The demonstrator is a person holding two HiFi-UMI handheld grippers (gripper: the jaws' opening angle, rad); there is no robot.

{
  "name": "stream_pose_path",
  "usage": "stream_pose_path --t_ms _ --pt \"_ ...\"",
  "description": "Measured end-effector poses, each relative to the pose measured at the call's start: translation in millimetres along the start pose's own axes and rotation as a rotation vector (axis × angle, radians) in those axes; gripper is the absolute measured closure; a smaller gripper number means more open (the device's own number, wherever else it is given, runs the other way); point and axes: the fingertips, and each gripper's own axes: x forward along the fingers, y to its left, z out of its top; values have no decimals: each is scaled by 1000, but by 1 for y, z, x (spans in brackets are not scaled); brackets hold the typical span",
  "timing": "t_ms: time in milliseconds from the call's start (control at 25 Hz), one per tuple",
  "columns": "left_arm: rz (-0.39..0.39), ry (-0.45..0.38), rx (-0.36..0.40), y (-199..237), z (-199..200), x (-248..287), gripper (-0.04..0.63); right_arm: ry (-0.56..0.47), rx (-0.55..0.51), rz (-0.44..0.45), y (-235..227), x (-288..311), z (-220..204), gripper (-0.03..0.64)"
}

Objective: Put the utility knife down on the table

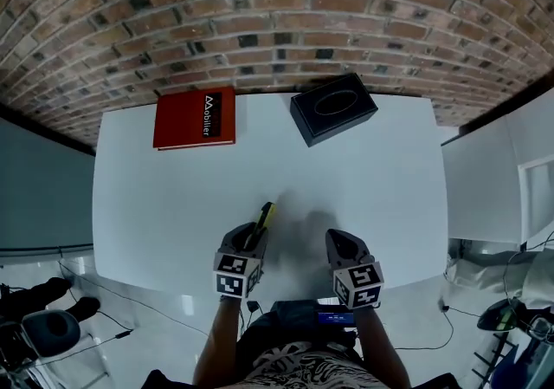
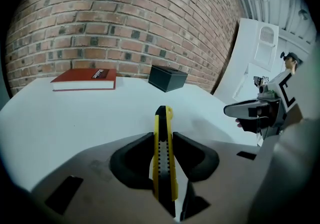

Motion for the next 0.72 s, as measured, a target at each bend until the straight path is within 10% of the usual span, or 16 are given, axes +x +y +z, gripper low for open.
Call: stream_pose_path --t_ms 720 --pt "29 113 139 -5 -24 27 471 54 28 22 -12 9 -16 617"
